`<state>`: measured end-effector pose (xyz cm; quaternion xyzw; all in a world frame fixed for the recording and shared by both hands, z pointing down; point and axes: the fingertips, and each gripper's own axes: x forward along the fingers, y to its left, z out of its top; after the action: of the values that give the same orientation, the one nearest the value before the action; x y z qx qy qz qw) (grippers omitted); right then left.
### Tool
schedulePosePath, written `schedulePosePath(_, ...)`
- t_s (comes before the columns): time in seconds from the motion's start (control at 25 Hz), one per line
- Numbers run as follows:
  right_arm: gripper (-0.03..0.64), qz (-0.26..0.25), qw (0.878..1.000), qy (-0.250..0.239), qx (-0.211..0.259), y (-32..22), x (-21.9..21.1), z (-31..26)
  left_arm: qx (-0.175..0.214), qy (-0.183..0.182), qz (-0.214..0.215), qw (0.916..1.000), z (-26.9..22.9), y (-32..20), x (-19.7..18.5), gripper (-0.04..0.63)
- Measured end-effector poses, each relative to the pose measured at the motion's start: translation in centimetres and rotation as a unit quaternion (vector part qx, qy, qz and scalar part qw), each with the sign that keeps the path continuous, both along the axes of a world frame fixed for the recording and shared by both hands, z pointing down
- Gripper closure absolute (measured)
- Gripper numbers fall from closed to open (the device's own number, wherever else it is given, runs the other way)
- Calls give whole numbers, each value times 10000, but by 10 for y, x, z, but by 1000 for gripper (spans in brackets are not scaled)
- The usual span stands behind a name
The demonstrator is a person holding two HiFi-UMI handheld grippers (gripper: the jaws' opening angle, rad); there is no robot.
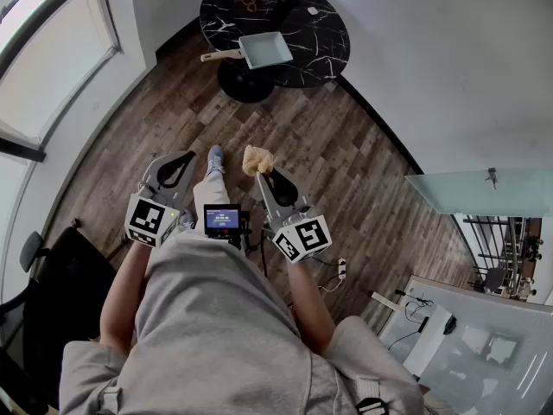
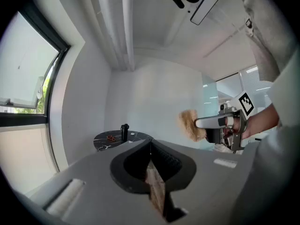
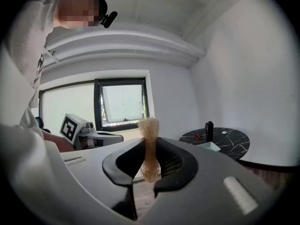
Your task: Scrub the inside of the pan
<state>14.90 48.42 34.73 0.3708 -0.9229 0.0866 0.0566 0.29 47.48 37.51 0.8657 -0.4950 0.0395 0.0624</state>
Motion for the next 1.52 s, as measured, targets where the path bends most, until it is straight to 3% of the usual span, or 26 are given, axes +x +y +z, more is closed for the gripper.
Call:
schedulePosePath(0.28, 520, -244, 9991, -103, -317, -4, -4, 12, -112, -17, 98, 9999, 9, -7, 6, 592)
schedulePosePath(0.72, 517, 225, 9976, 58, -646, -53, 7, 43, -317, -61, 197, 9993, 25, -52, 6, 592)
schedulePosePath(1.28, 517, 1089, 9883, 146, -1059, -189, 42, 60, -550, -279, 208, 9979, 36, -165, 9, 594)
schedulePosePath(1.52, 517, 1534, 9796, 489, -1200, -265, 72, 75, -607, -627, 432, 9952, 42, -222, 26, 594)
